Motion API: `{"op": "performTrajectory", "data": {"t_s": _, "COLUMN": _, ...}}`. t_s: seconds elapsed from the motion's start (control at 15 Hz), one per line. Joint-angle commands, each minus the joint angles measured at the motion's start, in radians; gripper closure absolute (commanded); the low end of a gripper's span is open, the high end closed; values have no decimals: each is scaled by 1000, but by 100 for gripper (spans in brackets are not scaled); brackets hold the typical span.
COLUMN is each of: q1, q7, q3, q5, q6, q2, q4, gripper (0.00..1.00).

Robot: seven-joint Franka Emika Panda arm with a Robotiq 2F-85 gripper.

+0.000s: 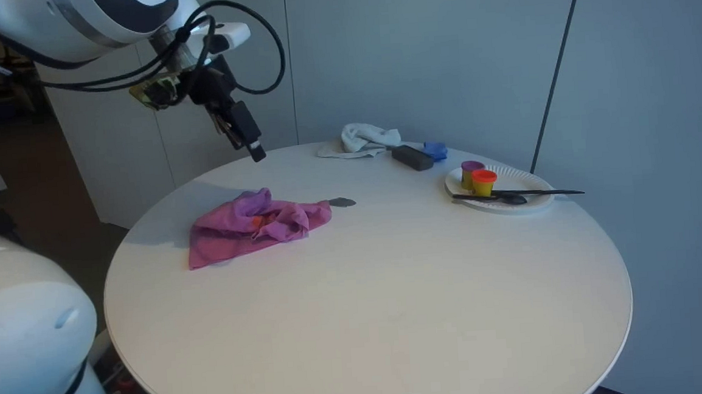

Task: Fold the pink t-shirt

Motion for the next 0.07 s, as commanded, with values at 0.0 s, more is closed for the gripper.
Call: {"op": "performTrajectory", "data": {"t_s": 0.0, "q1": -13, "q7": -9, "q3": 14, "q5": 11, "q6": 3, "q2": -11, "q4": -5, "gripper": 0}}
